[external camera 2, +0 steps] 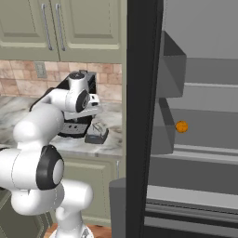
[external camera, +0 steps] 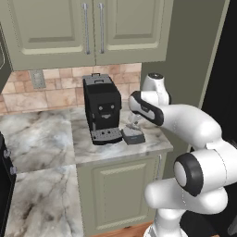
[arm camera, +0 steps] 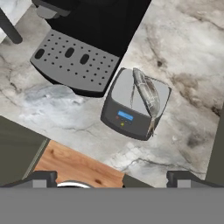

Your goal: Take the fish from the fridge and place it on the digital scale on the counter by the fridge. Wait a few seconds for a reading, then move it to the plate on the dining counter.

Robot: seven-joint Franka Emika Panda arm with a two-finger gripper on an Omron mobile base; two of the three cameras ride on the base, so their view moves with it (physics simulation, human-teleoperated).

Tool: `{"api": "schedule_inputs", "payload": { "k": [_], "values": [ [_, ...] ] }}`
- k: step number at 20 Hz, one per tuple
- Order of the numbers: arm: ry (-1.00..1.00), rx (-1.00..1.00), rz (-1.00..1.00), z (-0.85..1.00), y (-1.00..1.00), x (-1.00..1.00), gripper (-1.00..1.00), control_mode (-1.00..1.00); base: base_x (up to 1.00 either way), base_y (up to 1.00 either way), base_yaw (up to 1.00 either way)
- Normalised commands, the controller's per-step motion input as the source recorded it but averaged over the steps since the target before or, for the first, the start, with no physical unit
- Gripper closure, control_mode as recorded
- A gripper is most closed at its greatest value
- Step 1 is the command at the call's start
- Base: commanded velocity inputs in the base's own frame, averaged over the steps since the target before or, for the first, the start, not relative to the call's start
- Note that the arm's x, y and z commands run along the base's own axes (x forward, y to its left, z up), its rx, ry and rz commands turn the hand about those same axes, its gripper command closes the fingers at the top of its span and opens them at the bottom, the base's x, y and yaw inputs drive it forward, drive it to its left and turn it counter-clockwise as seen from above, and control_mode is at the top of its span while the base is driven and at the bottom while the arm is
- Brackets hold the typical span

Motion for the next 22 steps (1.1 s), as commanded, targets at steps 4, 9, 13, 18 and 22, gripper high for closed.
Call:
{"api": "schedule_inputs", "payload": {
  "k": [4, 9, 13, 18, 22],
  "values": [
    [0.0, 0.0, 0.0, 0.0, 0.03, 0.0, -1.0, -1.0, 0.0, 0.0, 0.0],
    [0.0, 0.0, 0.0, 0.0, 0.0, 0.0, -1.0, -1.0, 0.0, 0.0, 0.0],
    [0.0, 0.0, 0.0, 0.0, 0.0, 0.0, -1.0, -1.0, 0.0, 0.0, 0.0],
    [0.0, 0.0, 0.0, 0.0, 0.0, 0.0, -1.0, -1.0, 0.0, 0.0, 0.0],
    [0.0, 0.0, 0.0, 0.0, 0.0, 0.0, -1.0, -1.0, 0.0, 0.0, 0.0]
  ]
}}
